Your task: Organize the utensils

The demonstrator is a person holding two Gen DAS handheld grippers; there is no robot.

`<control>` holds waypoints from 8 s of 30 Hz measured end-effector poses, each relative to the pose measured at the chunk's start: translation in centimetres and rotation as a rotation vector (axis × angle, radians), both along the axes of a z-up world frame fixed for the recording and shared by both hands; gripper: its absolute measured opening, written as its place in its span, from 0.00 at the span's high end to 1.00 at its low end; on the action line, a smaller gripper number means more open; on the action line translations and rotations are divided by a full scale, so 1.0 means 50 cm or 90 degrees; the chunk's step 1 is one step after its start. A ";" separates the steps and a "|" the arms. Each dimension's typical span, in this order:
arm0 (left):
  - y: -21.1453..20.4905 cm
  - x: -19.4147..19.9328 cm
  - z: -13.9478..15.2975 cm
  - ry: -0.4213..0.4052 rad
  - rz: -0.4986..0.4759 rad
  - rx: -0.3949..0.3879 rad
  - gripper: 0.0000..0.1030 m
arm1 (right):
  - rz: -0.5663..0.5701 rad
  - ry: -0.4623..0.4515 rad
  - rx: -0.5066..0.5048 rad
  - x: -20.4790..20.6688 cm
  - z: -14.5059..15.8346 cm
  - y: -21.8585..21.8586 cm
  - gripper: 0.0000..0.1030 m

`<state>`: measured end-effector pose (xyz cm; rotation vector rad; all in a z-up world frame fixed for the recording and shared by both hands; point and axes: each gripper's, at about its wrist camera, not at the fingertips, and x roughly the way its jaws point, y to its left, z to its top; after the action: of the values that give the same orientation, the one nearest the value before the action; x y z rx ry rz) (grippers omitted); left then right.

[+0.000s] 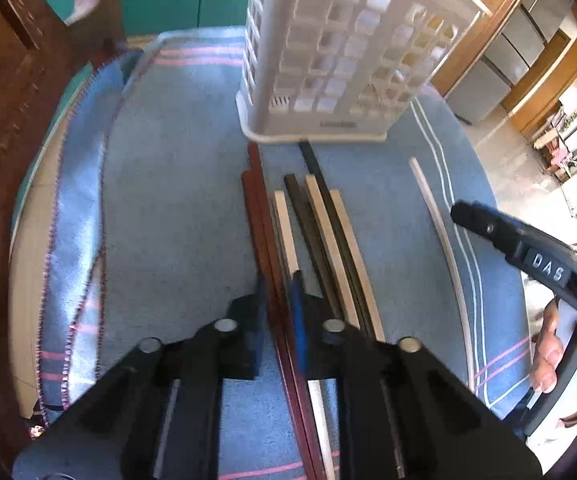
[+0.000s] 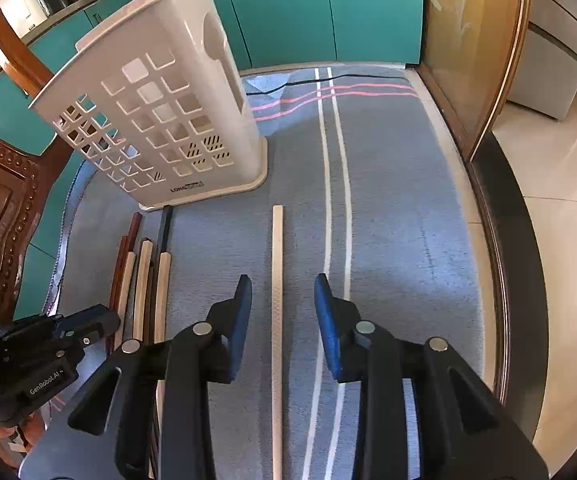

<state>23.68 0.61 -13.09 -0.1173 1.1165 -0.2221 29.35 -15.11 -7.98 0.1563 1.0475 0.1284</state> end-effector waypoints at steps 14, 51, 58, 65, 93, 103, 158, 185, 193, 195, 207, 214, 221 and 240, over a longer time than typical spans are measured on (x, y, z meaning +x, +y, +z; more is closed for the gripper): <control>-0.013 0.006 -0.016 0.007 0.022 0.040 0.85 | 0.001 0.011 -0.029 -0.003 -0.018 -0.011 0.61; -0.001 -0.008 0.024 -0.051 0.085 0.048 0.99 | 0.059 -0.010 -0.121 -0.035 -0.043 0.043 0.46; -0.015 -0.044 0.080 -0.103 0.055 0.038 0.99 | 0.060 -0.028 -0.130 -0.044 -0.050 0.038 0.39; -0.005 -0.046 0.076 -0.086 0.061 0.037 0.99 | 0.048 -0.040 -0.131 -0.029 -0.053 0.038 0.37; -0.018 -0.045 0.054 -0.071 0.063 0.062 0.34 | 0.043 -0.046 -0.134 -0.025 -0.055 0.044 0.33; -0.037 -0.034 0.001 -0.013 0.049 0.117 0.32 | 0.047 -0.048 -0.138 -0.028 -0.056 0.044 0.33; 0.074 0.035 -0.022 0.006 0.098 0.082 0.78 | 0.072 -0.018 -0.112 -0.034 -0.022 0.035 0.34; 0.082 -0.051 0.156 -0.142 0.093 -0.010 0.93 | 0.102 -0.156 -0.020 -0.096 0.141 0.012 0.94; 0.083 -0.162 0.400 -0.346 0.064 -0.069 0.93 | 0.069 -0.308 0.123 -0.178 0.351 -0.071 0.94; 0.092 -0.180 0.473 -0.416 0.078 -0.093 0.93 | 0.061 -0.348 0.143 -0.181 0.396 -0.078 0.94; 0.105 -0.044 0.492 -0.543 0.193 -0.112 0.93 | -0.053 -0.542 0.109 -0.093 0.509 -0.035 0.94; 0.092 0.034 0.400 -0.480 0.194 -0.076 0.93 | -0.022 -0.464 0.057 -0.019 0.410 0.016 0.94; 0.072 0.036 0.346 -0.437 0.168 -0.047 0.93 | -0.001 -0.422 0.038 -0.011 0.355 0.027 0.93; 0.061 -0.066 0.269 -0.374 0.117 0.047 0.70 | 0.219 -0.290 0.007 -0.125 0.249 0.046 0.53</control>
<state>20.41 3.64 0.34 -0.0804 0.5243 -0.0432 23.12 -12.84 4.45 -0.0457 0.6099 0.4600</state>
